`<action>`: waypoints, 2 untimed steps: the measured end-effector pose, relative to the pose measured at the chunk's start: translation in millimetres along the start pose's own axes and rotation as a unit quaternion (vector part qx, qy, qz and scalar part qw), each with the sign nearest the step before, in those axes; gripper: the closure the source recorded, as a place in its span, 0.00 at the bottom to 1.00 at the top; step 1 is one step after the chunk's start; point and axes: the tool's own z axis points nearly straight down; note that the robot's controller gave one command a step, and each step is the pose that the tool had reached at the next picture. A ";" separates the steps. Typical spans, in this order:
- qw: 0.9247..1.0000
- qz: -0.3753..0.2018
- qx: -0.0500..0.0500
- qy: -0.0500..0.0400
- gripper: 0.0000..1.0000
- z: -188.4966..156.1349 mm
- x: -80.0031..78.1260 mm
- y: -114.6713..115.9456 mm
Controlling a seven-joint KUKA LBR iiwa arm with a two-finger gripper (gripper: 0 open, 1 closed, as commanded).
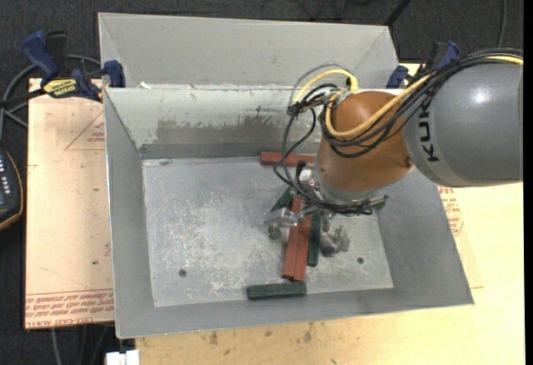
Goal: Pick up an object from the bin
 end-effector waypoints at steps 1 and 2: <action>1.000 0.001 0.001 0.000 1.00 -0.5 -0.1 -0.4; 1.000 0.002 0.001 -0.001 1.00 -16.8 -1.4 -0.2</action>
Offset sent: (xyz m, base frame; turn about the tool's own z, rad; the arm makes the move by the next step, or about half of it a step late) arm 0.0000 0.0000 0.0000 0.0000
